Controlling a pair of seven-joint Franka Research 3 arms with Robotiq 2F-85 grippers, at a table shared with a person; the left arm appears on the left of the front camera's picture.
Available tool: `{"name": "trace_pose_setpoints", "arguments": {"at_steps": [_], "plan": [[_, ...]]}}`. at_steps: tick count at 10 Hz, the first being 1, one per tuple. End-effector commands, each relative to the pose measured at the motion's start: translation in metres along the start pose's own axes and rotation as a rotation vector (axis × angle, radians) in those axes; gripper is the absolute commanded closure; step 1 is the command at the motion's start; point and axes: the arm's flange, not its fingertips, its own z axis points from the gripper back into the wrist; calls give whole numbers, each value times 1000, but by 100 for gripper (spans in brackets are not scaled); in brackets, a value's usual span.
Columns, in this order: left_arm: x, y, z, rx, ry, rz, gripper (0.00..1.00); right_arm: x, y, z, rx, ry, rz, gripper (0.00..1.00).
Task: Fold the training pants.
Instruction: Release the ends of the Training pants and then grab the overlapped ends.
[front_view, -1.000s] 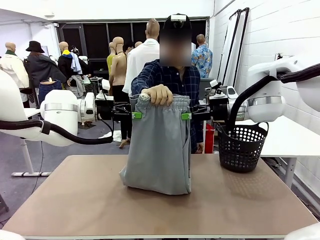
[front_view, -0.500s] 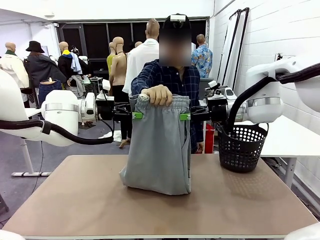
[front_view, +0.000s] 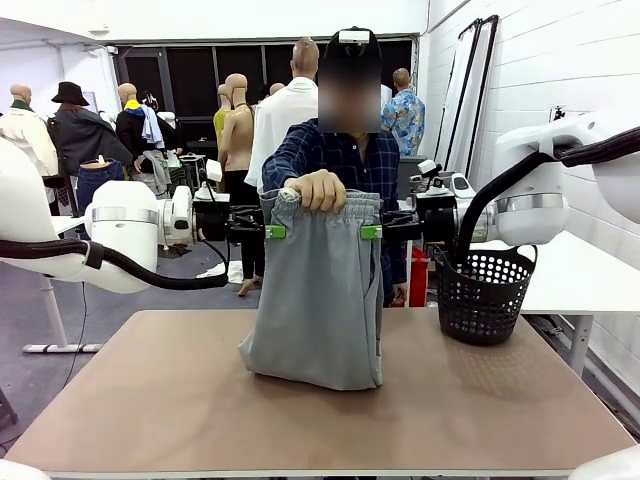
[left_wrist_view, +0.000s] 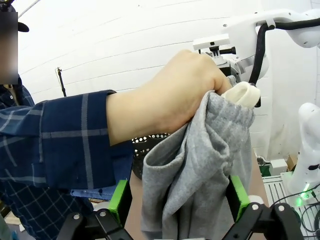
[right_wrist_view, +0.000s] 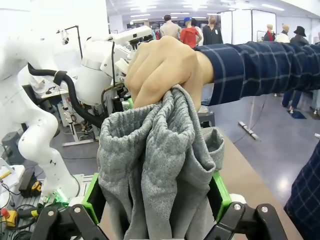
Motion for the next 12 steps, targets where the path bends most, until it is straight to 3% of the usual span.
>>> {"name": "trace_pose_setpoints", "arguments": {"at_steps": [1,7,12], "plan": [[2,2,-4,-30,0,-8,0,-7,7,-12,-3,-24,-15,0],[6,3,-8,-141,13,-18,0,-8,11,-25,74,-59,-24,0],[9,1,-14,-194,16,-24,0,-6,-1,-36,-30,-59,72,0]]}}
